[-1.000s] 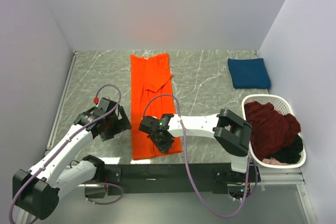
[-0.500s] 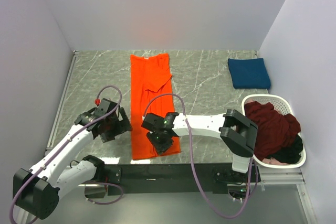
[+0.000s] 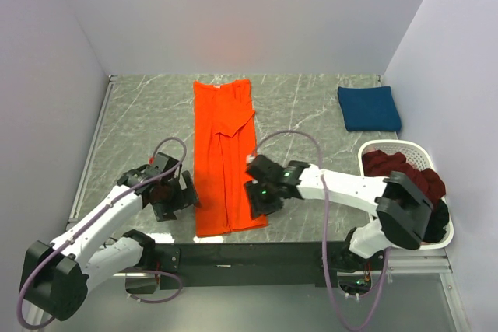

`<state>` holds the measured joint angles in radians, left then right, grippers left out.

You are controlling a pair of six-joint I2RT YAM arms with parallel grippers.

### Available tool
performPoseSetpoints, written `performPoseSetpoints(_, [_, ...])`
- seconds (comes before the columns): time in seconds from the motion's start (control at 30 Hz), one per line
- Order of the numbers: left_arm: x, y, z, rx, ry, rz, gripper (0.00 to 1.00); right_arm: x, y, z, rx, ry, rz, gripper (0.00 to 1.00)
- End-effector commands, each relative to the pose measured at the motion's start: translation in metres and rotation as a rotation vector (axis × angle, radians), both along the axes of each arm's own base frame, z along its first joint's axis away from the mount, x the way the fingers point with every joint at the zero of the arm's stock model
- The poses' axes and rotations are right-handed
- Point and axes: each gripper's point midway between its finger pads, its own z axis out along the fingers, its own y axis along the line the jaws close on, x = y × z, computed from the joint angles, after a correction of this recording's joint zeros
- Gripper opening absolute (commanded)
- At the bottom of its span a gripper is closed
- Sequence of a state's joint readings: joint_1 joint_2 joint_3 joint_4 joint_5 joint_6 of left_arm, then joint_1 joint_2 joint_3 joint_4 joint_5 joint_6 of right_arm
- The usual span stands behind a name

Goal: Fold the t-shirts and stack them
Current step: Fold the tshirt

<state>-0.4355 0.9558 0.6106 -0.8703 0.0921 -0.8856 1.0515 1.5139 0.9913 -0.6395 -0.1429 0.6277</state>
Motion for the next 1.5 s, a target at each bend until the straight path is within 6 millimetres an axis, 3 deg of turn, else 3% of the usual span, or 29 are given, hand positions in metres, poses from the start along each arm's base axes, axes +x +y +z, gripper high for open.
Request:
performPoseSetpoints(0.0, [-0.005,-0.01,-0.003,-0.04,0.018,-0.031,0.94,0.011,-0.024,-0.007,0.021,0.03,-0.173,0.51])
performPoseSetpoints(0.1, [-0.009,-0.011,-0.009,-0.02,0.051,-0.045,0.91,0.016,-0.034,-0.013,0.058,0.056,-0.235,0.52])
performPoseSetpoints(0.4, [-0.02,-0.021,-0.019,-0.004,0.096,-0.087,0.77,0.009,-0.026,-0.033,0.137,0.152,-0.233,0.49])
performPoseSetpoints(0.7, [-0.029,-0.024,-0.027,0.025,0.131,-0.112,0.75,0.001,-0.031,-0.055,0.115,0.217,-0.241,0.45])
performPoseSetpoints(0.8, [-0.031,-0.025,-0.028,0.03,0.136,-0.118,0.75,-0.003,-0.034,-0.06,0.112,0.229,-0.242,0.4])
performPoseSetpoints(1.03, [-0.036,-0.031,-0.029,0.023,0.159,-0.144,0.71,-0.002,-0.036,-0.06,0.113,0.224,-0.251,0.12])
performPoseSetpoints(1.23, [-0.039,-0.03,-0.031,0.046,0.175,-0.15,0.68,-0.002,-0.035,-0.06,0.118,0.225,-0.239,0.09])
performPoseSetpoints(1.47, [-0.043,-0.037,-0.036,0.037,0.195,-0.157,0.56,-0.001,-0.034,-0.059,0.124,0.222,-0.224,0.09])
